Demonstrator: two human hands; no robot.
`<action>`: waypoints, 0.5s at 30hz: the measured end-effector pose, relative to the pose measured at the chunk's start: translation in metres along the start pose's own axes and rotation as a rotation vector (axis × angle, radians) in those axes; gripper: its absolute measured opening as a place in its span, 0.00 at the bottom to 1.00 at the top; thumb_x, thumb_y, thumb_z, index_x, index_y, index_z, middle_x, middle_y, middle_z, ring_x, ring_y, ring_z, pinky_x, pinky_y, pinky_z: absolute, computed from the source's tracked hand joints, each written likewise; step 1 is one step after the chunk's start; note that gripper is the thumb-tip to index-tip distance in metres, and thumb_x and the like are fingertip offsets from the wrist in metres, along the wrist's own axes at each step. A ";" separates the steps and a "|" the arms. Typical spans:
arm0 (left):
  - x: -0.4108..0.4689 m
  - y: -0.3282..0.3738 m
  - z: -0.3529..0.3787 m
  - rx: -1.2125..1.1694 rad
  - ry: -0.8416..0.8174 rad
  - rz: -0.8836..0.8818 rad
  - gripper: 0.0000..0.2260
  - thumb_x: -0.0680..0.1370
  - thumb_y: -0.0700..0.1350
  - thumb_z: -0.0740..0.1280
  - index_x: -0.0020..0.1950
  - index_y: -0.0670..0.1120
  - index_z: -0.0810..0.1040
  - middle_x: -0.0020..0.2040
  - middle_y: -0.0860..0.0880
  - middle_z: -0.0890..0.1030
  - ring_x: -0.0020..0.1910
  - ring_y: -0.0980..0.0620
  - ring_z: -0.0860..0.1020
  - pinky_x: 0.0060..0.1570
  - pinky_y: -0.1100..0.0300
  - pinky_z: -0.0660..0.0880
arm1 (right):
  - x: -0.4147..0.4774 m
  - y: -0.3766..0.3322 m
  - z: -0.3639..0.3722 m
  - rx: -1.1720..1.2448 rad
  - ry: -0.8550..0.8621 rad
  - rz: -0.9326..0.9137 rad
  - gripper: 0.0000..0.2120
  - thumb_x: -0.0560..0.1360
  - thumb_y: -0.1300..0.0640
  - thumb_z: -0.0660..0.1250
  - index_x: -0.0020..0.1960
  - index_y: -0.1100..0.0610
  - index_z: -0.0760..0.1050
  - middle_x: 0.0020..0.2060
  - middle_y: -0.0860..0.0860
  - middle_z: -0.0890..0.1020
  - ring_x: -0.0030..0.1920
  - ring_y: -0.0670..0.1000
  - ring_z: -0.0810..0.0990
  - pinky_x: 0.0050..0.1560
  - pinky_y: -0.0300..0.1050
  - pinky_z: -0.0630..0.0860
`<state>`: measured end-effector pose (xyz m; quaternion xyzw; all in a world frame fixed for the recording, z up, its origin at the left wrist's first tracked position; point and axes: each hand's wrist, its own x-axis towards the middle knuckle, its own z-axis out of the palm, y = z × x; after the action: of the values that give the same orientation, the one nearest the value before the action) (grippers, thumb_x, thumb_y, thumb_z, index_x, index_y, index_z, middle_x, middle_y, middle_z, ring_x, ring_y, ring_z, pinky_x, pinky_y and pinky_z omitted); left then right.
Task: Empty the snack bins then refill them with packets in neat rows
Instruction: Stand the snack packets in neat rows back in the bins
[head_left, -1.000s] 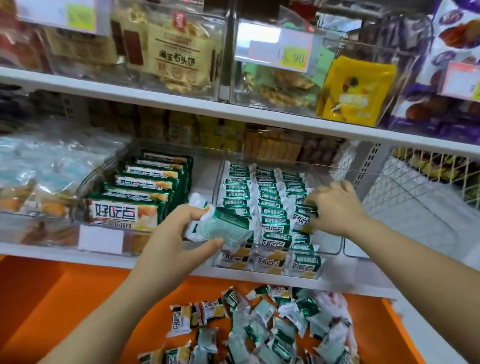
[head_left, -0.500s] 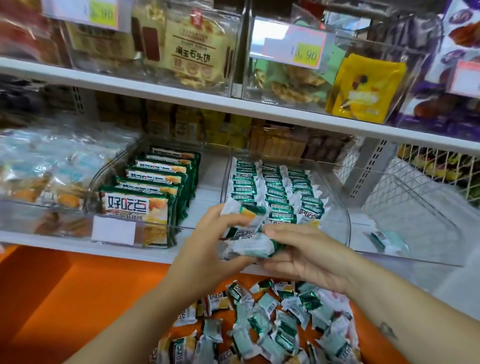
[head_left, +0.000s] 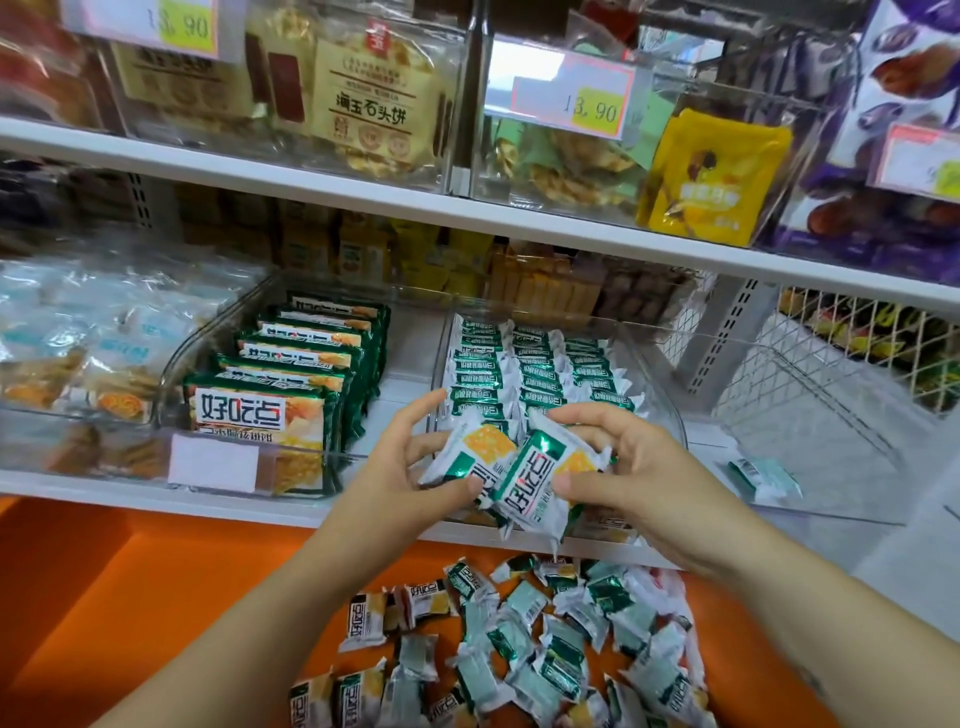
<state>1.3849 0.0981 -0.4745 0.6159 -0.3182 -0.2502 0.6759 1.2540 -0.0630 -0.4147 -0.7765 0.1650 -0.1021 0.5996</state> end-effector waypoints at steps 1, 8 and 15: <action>0.001 0.000 0.000 -0.045 0.027 -0.010 0.30 0.72 0.33 0.71 0.63 0.61 0.67 0.55 0.48 0.81 0.50 0.50 0.83 0.48 0.56 0.80 | -0.001 -0.002 -0.002 -0.112 -0.033 -0.030 0.21 0.69 0.68 0.72 0.57 0.50 0.75 0.53 0.49 0.83 0.48 0.52 0.84 0.54 0.49 0.78; 0.004 -0.002 0.003 -0.189 0.071 -0.073 0.19 0.64 0.45 0.79 0.51 0.48 0.77 0.44 0.48 0.81 0.37 0.54 0.79 0.34 0.61 0.74 | 0.001 -0.005 0.006 -0.465 -0.121 -0.145 0.17 0.68 0.56 0.76 0.54 0.47 0.77 0.48 0.45 0.82 0.46 0.49 0.81 0.51 0.53 0.79; -0.004 0.004 0.005 -0.174 -0.146 -0.147 0.18 0.70 0.50 0.71 0.59 0.49 0.77 0.51 0.47 0.83 0.43 0.52 0.82 0.40 0.59 0.78 | 0.008 0.009 0.011 -0.469 -0.064 -0.184 0.13 0.67 0.53 0.76 0.48 0.47 0.76 0.49 0.47 0.77 0.51 0.46 0.77 0.56 0.53 0.74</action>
<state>1.3783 0.0987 -0.4706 0.5566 -0.2976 -0.3702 0.6816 1.2635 -0.0584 -0.4267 -0.9089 0.0936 -0.0903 0.3961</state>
